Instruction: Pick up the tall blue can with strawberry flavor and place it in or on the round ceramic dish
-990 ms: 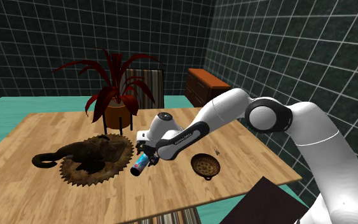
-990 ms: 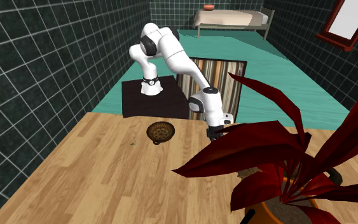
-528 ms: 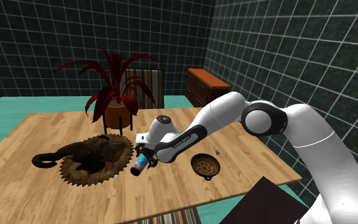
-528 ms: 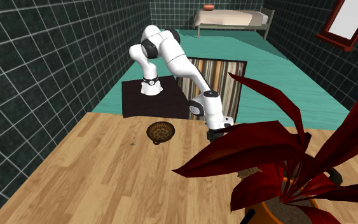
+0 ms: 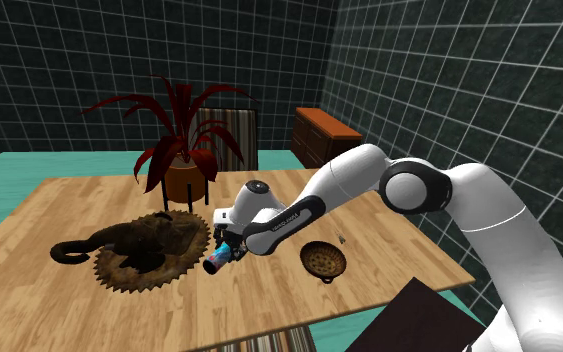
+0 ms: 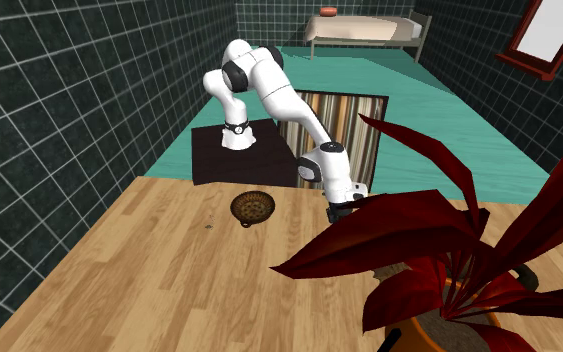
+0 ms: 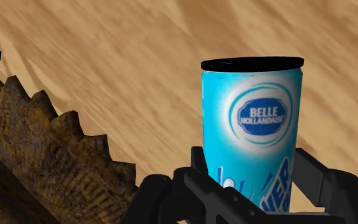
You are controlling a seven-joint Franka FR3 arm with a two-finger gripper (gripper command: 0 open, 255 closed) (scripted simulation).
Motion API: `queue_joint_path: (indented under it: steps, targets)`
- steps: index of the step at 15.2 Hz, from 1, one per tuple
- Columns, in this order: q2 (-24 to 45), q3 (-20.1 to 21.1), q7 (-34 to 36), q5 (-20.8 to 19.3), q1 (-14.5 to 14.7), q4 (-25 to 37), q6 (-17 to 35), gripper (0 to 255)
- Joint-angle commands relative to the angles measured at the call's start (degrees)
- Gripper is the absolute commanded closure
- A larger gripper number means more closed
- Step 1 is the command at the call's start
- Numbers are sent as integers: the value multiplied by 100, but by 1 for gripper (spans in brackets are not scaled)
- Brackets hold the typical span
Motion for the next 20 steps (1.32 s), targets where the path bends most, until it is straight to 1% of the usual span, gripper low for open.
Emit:
queue_joint_path:
  steps: [1,5,20]
  targets:
    - [18,-3,-1,1,0,-3,-11,255]
    - [3,-6,8,-2,1,-32,4,255]
    - [-878,284,-93,188,-217,-343,-592,255]
